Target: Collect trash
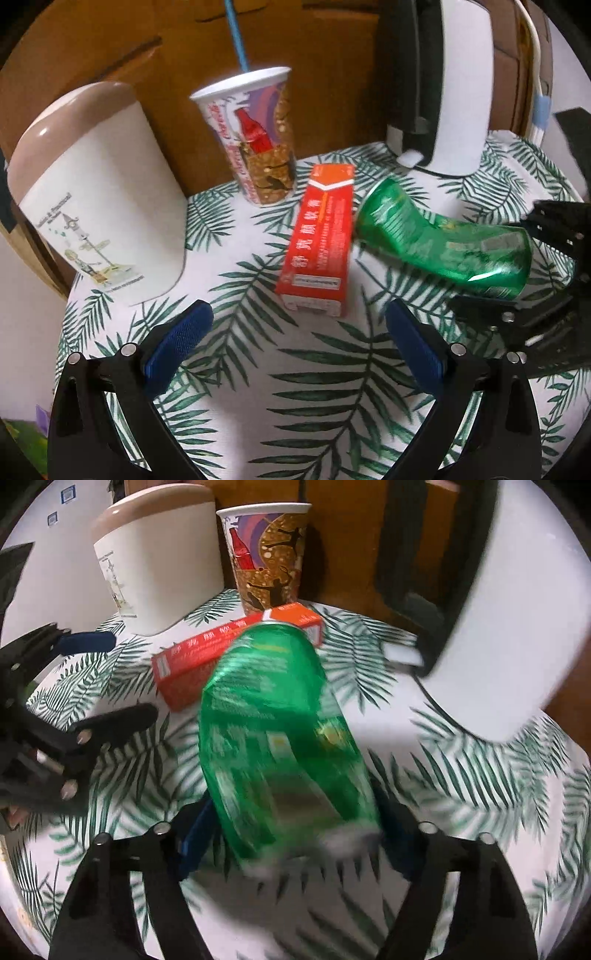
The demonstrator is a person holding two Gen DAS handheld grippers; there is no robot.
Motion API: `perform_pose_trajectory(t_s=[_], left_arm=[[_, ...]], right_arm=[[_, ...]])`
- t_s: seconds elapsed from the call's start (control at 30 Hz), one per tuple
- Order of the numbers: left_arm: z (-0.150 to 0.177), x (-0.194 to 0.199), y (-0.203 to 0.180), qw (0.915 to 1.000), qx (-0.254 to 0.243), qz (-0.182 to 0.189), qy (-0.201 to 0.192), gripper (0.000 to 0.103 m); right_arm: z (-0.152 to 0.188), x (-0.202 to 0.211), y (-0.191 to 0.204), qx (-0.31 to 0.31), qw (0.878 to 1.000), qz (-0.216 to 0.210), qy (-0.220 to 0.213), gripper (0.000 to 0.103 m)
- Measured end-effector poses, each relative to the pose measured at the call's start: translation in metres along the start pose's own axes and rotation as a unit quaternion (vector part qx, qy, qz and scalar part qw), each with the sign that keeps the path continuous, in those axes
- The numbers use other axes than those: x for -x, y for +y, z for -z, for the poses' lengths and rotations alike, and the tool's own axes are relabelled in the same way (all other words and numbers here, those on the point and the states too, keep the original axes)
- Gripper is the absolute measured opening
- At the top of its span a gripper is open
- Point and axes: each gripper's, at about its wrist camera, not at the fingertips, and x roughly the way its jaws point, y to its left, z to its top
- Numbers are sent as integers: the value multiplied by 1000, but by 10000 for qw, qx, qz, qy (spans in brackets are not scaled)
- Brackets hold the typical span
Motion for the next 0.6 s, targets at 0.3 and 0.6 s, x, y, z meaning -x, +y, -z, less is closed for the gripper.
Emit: perform_pose_trajectory(t_s=[0.3, 0.6], left_arm=[[-14, -11, -14, 9999, -110, 45, -42, 97], [-32, -41, -8, 9999, -29, 38, 138, 79]], right_arm=[[56, 47, -3, -135, 9999, 35, -87, 82], [52, 52, -9, -232, 9995, 46, -228, 87]])
